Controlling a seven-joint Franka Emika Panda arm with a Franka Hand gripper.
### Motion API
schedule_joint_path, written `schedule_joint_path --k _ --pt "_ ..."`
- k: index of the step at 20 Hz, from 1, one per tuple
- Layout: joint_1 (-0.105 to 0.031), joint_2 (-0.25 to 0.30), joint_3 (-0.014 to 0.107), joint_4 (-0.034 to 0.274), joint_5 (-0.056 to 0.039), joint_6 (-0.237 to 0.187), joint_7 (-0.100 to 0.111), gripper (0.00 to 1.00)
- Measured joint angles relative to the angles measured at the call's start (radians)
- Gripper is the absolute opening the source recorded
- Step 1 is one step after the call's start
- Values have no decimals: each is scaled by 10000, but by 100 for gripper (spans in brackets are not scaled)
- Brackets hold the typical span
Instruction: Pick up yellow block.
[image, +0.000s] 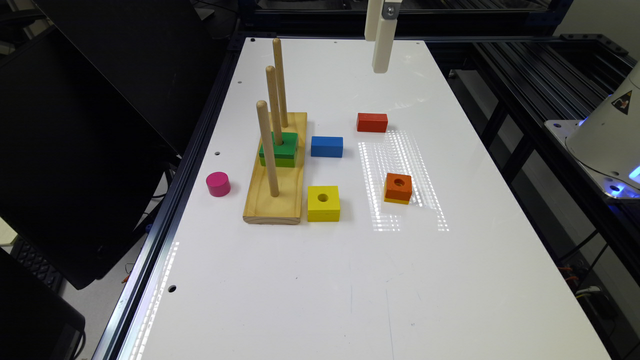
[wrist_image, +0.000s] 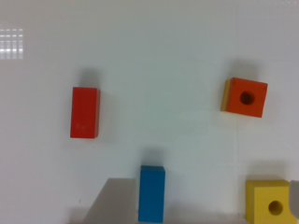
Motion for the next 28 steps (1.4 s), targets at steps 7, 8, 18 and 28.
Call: schedule_joint_path --k 7,8,18,28 --pt "1 0 6 0 0 4 -1 100" --pt "7 0 23 0 0 11 7 100" --pt "6 2 192 33 1 66 122 100" --pt "6 41 227 89 1 102 143 100"
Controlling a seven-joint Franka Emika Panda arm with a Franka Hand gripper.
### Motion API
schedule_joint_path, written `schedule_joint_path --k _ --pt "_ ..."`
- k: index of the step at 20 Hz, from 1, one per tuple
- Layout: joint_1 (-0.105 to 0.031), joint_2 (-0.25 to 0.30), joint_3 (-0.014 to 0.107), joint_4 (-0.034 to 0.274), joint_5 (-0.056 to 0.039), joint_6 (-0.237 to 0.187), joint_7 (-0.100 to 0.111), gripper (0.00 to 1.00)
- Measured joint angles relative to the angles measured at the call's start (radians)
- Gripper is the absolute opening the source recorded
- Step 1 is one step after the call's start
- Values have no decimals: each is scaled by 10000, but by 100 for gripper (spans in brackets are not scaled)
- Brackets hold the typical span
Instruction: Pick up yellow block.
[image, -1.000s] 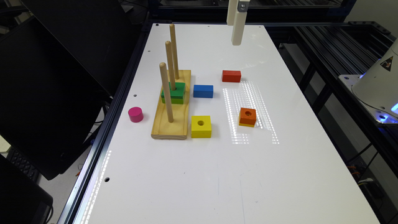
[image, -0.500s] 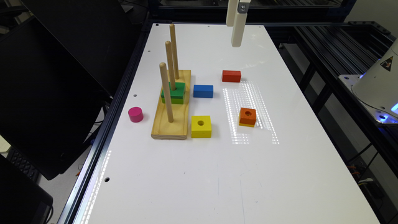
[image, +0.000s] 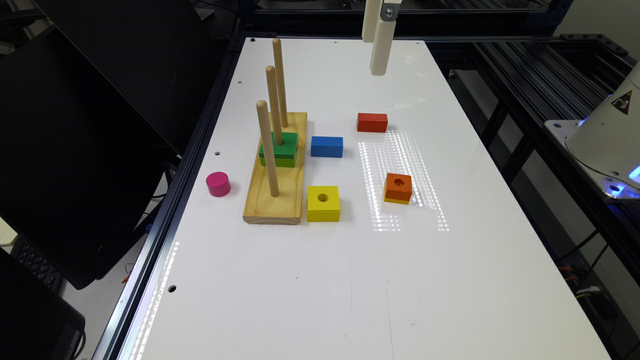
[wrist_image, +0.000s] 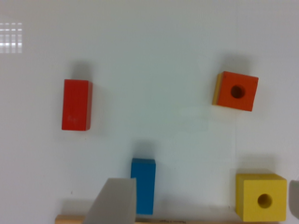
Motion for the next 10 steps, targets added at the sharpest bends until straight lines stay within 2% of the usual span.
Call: schedule_joint_path --k 5,10 --pt "-4 83 1 104 0 33 1 100" --pt "-18 544 4 538 -23 62 10 100"
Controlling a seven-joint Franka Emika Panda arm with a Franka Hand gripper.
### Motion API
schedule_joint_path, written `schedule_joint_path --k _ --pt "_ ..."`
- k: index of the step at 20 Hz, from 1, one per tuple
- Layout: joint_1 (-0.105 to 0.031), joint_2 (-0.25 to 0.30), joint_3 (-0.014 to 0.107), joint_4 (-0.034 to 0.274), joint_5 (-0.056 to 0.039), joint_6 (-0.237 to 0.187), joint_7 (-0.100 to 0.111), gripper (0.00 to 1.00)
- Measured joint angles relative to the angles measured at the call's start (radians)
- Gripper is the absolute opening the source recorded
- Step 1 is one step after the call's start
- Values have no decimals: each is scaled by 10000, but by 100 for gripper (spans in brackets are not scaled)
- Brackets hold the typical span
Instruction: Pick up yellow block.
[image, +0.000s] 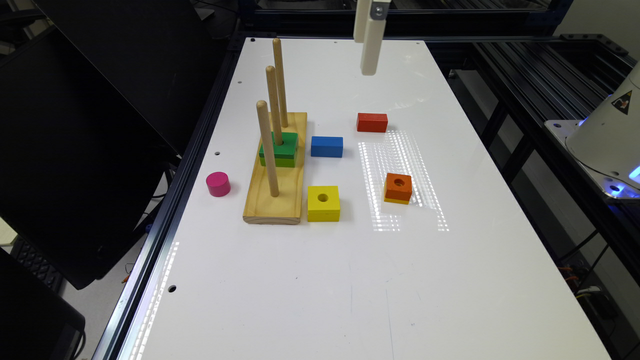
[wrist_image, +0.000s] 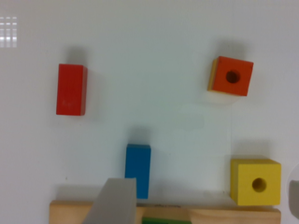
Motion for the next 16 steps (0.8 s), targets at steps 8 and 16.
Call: schedule_joint_path --k 8,16 --pt "-5 311 83 315 -6 0 68 100" --pt "4 634 689 703 -97 1 752 100"
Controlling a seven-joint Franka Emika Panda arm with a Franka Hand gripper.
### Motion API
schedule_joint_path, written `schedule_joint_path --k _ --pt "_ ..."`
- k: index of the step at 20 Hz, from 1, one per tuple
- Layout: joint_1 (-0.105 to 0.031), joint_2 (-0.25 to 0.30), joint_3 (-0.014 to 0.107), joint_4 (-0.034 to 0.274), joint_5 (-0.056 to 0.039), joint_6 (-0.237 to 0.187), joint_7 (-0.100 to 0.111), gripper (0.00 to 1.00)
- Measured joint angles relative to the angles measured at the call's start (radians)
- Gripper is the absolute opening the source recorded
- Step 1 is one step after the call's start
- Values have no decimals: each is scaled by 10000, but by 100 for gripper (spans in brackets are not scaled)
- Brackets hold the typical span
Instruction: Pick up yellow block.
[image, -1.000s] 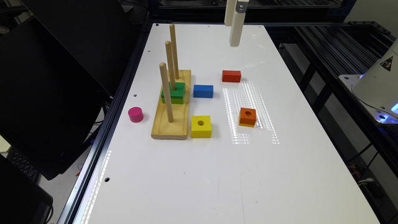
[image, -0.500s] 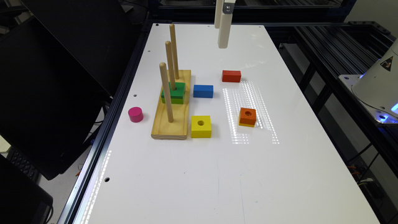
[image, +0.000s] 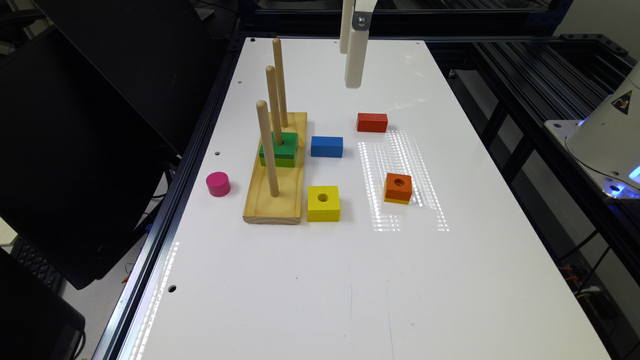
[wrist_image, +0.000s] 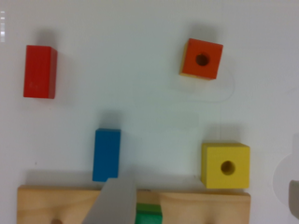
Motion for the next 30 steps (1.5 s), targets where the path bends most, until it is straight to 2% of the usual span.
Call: schedule_joint_path --k 3,6,9,14,19,30 --pt "-8 235 125 220 -138 0 205 100" --pt "-11 391 135 352 -193 0 241 100" --pt "-9 445 182 411 -198 0 275 100" --pt "-9 459 373 433 -235 0 489 100" --pt "-7 463 421 433 -237 0 532 100" --pt "-7 469 779 440 -257 0 906 100"
